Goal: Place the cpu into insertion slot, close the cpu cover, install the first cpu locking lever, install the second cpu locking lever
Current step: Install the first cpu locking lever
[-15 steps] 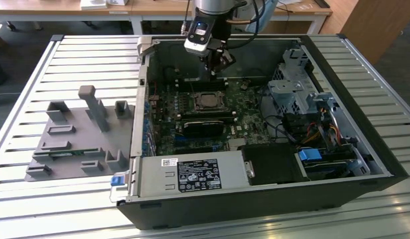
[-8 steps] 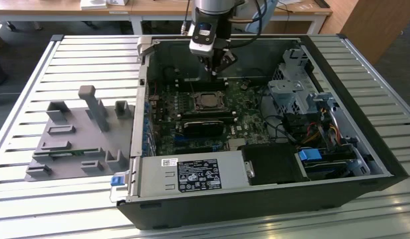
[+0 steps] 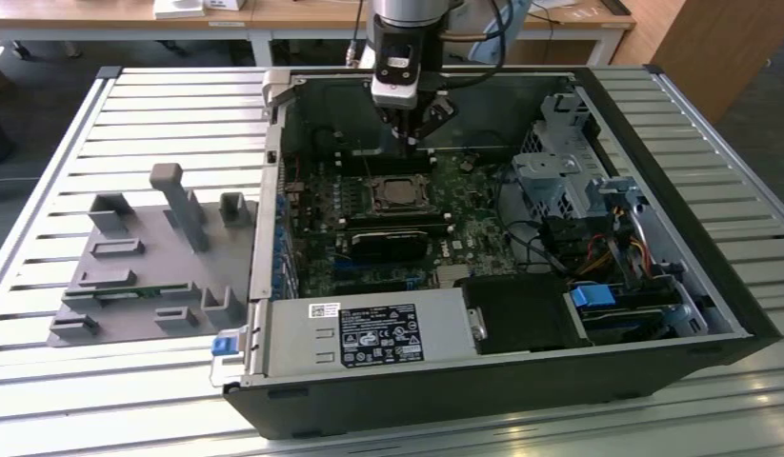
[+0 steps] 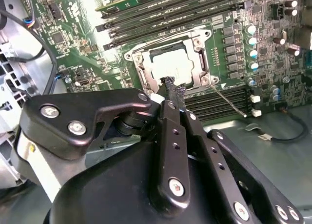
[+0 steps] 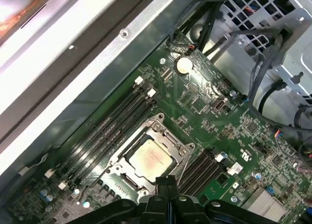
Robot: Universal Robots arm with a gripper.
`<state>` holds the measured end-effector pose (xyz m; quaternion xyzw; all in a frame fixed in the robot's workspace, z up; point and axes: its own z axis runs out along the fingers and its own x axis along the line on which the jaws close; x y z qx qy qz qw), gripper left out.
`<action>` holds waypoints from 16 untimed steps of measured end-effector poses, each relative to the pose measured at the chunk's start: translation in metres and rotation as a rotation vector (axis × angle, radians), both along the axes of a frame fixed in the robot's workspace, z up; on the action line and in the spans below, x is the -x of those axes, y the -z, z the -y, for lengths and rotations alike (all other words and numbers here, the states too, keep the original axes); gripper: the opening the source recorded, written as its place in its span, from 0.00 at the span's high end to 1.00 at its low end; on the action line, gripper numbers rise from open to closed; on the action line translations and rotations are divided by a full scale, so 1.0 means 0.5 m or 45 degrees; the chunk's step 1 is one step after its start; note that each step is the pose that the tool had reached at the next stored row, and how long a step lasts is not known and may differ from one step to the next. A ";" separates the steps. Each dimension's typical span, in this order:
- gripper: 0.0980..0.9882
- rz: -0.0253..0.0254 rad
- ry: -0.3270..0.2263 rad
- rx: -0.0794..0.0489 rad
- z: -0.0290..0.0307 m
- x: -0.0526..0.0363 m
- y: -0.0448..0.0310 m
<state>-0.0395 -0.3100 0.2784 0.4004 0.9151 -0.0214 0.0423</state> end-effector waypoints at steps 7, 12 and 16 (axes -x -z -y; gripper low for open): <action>0.99 -0.0001 -0.083 -0.022 0.000 0.000 0.000; 0.99 -0.0014 -0.142 -0.044 0.000 0.000 0.000; 0.99 -0.0029 -0.235 -0.044 0.000 0.000 0.001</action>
